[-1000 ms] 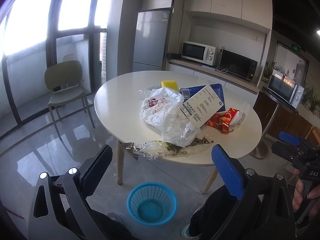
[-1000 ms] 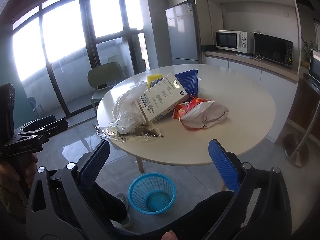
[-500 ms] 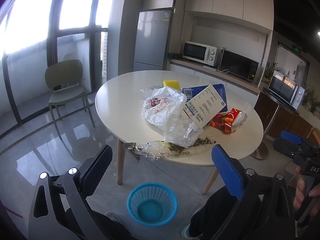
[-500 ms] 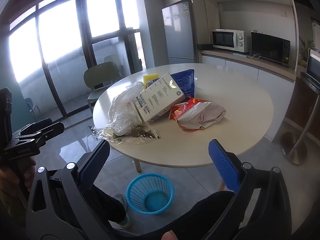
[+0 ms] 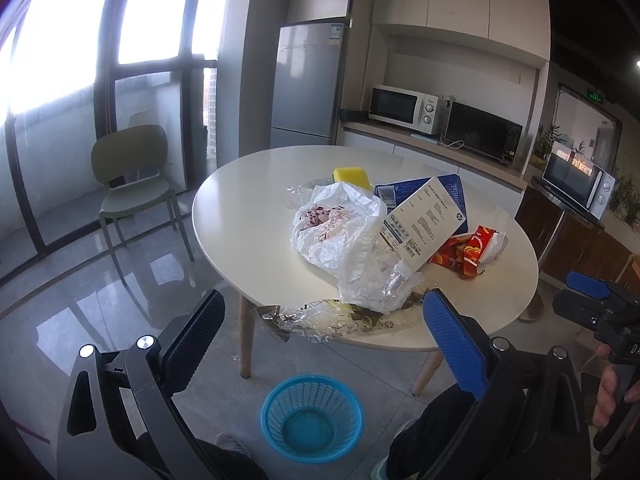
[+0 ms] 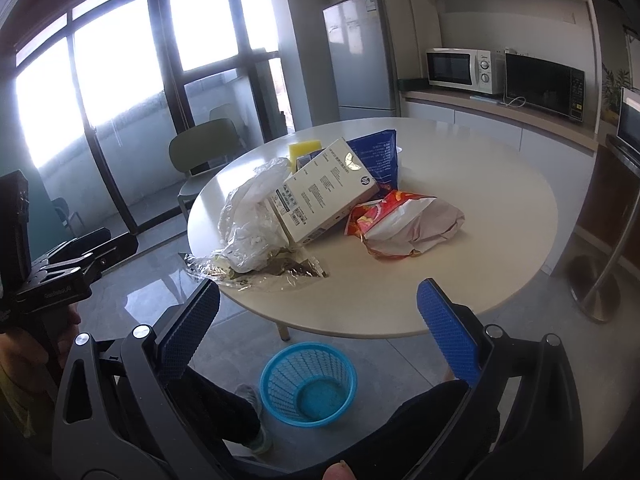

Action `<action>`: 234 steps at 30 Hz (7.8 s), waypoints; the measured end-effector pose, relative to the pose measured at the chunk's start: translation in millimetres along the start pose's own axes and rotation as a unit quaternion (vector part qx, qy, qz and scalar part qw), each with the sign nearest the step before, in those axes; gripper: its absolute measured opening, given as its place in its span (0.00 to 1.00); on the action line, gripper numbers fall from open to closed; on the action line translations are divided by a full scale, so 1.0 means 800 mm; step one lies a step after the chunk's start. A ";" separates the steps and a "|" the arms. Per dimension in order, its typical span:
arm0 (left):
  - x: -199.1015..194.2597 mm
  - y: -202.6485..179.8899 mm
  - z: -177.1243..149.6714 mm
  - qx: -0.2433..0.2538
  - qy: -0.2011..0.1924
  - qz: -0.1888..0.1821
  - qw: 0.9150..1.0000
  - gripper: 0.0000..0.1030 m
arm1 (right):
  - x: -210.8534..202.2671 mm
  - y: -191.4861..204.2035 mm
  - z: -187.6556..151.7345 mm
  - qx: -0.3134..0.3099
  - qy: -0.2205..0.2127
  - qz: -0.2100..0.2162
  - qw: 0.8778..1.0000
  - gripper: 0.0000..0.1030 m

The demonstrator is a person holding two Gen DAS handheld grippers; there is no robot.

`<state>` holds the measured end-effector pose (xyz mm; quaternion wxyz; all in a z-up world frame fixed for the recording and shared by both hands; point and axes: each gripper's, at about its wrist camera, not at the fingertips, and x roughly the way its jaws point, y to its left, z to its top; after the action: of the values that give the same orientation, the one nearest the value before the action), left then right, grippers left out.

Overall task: Collect trash
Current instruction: 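Move both open tools toward the trash on the white table, then grasp the white red-printed plastic bag with left tool while right grasps red snack bag, then carry both held bags down toward the blue mesh wastebasket, then open the left tool over the basket while the right tool opens too, then raise both open tools back toward the remaining trash on the table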

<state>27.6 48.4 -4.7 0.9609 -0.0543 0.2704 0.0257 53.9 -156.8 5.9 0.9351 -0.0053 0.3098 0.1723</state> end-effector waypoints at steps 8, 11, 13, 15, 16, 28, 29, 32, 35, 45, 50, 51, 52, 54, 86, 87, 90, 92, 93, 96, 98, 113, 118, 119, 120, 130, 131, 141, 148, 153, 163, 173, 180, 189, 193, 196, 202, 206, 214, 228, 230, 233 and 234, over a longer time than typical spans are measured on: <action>0.036 -0.001 0.024 0.016 -0.001 -0.010 1.000 0.94 | 0.028 0.003 0.037 -0.030 0.001 -0.015 0.999 0.92; 0.052 0.000 0.030 0.018 0.004 -0.014 1.000 0.94 | 0.040 -0.010 0.050 -0.017 0.009 -0.011 1.000 0.92; 0.061 0.001 0.033 0.020 0.008 -0.016 1.000 0.94 | 0.045 -0.017 0.055 -0.015 0.011 -0.020 1.000 0.92; 0.073 0.001 0.036 0.022 0.014 -0.022 0.999 0.94 | 0.050 -0.026 0.058 -0.022 0.014 -0.028 0.999 0.92; 0.078 0.001 0.038 0.023 0.017 -0.025 0.999 0.94 | 0.053 -0.032 0.059 -0.026 0.017 -0.034 0.999 0.92; 0.144 -0.006 0.055 0.030 0.047 -0.032 0.998 0.87 | 0.122 -0.114 0.057 0.051 0.086 -0.035 0.994 0.89; 0.148 -0.006 0.056 0.029 0.049 -0.033 0.998 0.85 | 0.130 -0.116 0.055 0.061 0.092 -0.031 0.993 0.84; 0.160 -0.007 0.057 0.025 0.058 -0.042 0.997 0.80 | 0.149 -0.122 0.054 0.086 0.103 -0.021 0.991 0.81; 0.171 -0.012 0.056 0.033 0.064 -0.056 0.996 0.69 | 0.162 -0.120 0.052 0.093 0.115 -0.017 0.989 0.74; 0.187 -0.007 0.065 0.052 0.064 -0.032 0.996 0.06 | 0.172 -0.110 0.055 0.083 0.117 -0.012 0.990 0.26; 0.177 0.005 0.082 0.050 0.042 -0.018 0.998 0.04 | 0.159 -0.112 0.060 0.076 0.096 -0.028 0.992 0.15; 0.174 0.008 0.087 0.049 0.037 -0.015 0.998 0.04 | 0.157 -0.112 0.061 0.076 0.093 -0.031 0.992 0.14; 0.172 0.010 0.092 0.048 0.032 -0.012 0.998 0.04 | 0.154 -0.114 0.061 0.075 0.089 -0.034 0.993 0.13; 0.165 0.017 0.102 0.043 0.020 -0.006 0.999 0.04 | 0.147 -0.117 0.060 0.074 0.081 -0.038 0.993 0.13; -0.092 0.026 0.071 -0.015 -0.083 0.011 0.996 0.03 | -0.022 -0.061 0.023 -0.006 0.003 -0.021 1.000 0.10; -0.101 0.026 0.065 -0.015 -0.083 0.011 0.996 0.03 | -0.026 -0.056 0.020 -0.010 0.004 -0.015 1.000 0.10; -0.126 0.027 0.049 -0.020 -0.081 0.007 0.997 0.02 | -0.036 -0.039 0.008 -0.023 0.012 0.007 1.000 0.10; -0.142 0.029 0.036 -0.023 -0.076 0.003 0.997 0.02 | -0.041 -0.025 -0.001 -0.032 0.018 0.021 0.999 0.10; -0.149 0.031 0.029 -0.023 -0.070 0.000 0.997 0.02 | -0.044 -0.017 -0.007 -0.037 0.023 0.029 0.999 0.10; -0.158 0.030 0.007 -0.014 -0.048 -0.008 0.999 0.02 | -0.053 0.008 -0.026 -0.052 0.034 0.052 0.997 0.10; -0.159 0.033 -0.006 -0.018 -0.031 -0.015 0.999 0.02 | -0.055 0.023 -0.039 -0.065 0.042 0.061 0.995 0.10; -0.091 0.037 -0.104 -0.032 0.085 -0.023 0.996 0.02 | 0.032 0.049 -0.123 -0.059 0.156 0.085 0.982 0.10; -0.042 0.032 -0.129 -0.041 0.123 -0.031 0.991 0.02 | 0.072 0.044 -0.147 -0.041 0.190 0.088 0.977 0.10; -0.033 0.032 -0.134 -0.043 0.129 -0.033 0.990 0.02 | 0.079 0.044 -0.151 -0.042 0.193 0.090 0.976 0.10; -0.025 0.032 -0.138 -0.046 0.134 -0.034 0.989 0.02 | 0.085 0.046 -0.155 -0.048 0.193 0.091 0.976 0.10; 0.062 0.037 -0.179 -0.076 0.190 -0.049 0.978 0.02 | 0.161 0.041 -0.184 -0.040 0.245 0.077 0.966 0.10; 0.069 0.037 -0.182 -0.078 0.194 -0.049 0.977 0.02 | 0.169 0.040 -0.187 -0.037 0.251 0.075 0.965 0.10; 0.143 0.045 -0.214 -0.097 0.241 -0.030 0.965 0.02 | 0.260 0.036 -0.211 -0.018 0.296 0.066 0.953 0.10; 0.198 0.051 -0.227 -0.106 0.267 -0.020 0.958 0.02 | 0.317 0.027 -0.237 0.000 0.328 0.050 0.943 0.10; 0.232 0.050 -0.237 -0.103 0.281 -0.004 0.954 0.02 | 0.357 0.021 -0.255 0.016 0.345 0.037 0.938 0.10; 0.298 0.061 -0.250 -0.119 0.308 0.003 0.944 0.02 | 0.433 0.008 -0.285 0.049 0.386 0.028 0.921 0.11; 0.364 0.073 -0.272 -0.139 0.362 0.021 0.922 0.02 | 0.497 0.000 -0.318 0.076 0.421 0.022 0.904 0.11; 0.387 0.079 -0.276 -0.154 0.375 0.023 0.914 0.03 | 0.532 -0.009 -0.337 0.089 0.444 0.017 0.891 0.12; 0.394 0.081 -0.276 -0.149 0.369 0.030 0.917 0.24 | 0.547 -0.013 -0.343 0.090 0.449 -0.004 0.889 0.31; 0.395 0.090 -0.280 -0.163 0.377 0.039 0.911 0.24 | 0.546 -0.012 -0.345 0.081 0.455 -0.010 0.887 0.31; 0.393 0.094 -0.277 -0.170 0.376 0.042 0.910 0.24 | 0.541 -0.008 -0.342 0.067 0.453 -0.015 0.889 0.31; 0.378 0.108 -0.269 -0.195 0.365 0.052 0.909 0.24 | 0.511 0.002 -0.327 0.031 0.447 -0.020 0.894 0.33; 0.355 0.109 -0.255 -0.185 0.359 0.056 0.913 0.30 | 0.483 0.014 -0.311 -0.010 0.427 -0.030 0.904 0.34; 0.316 0.102 -0.239 -0.149 0.342 0.067 0.925 0.36 | 0.435 0.034 -0.291 -0.028 0.406 -0.005 0.913 0.43; 0.195 0.110 -0.197 -0.138 0.271 0.038 0.952 0.49 | 0.306 0.063 -0.244 -0.082 0.336 0.045 0.937 0.55; 0.178 0.105 -0.190 -0.127 0.259 0.037 0.957 0.51 | 0.289 0.063 -0.241 -0.086 0.328 0.050 0.940 0.57; 0.154 0.096 -0.179 -0.115 0.241 0.025 0.963 0.53 | 0.264 0.064 -0.232 -0.090 0.313 0.055 0.944 0.58; 0.147 0.093 -0.175 -0.109 0.235 0.023 0.966 0.55 | 0.254 0.064 -0.228 -0.092 0.307 0.058 0.946 0.58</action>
<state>49.8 107.7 -191.8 0.8577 -0.1568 0.4854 0.0639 84.1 -64.8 -255.1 0.7787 -0.1260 0.5643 0.2437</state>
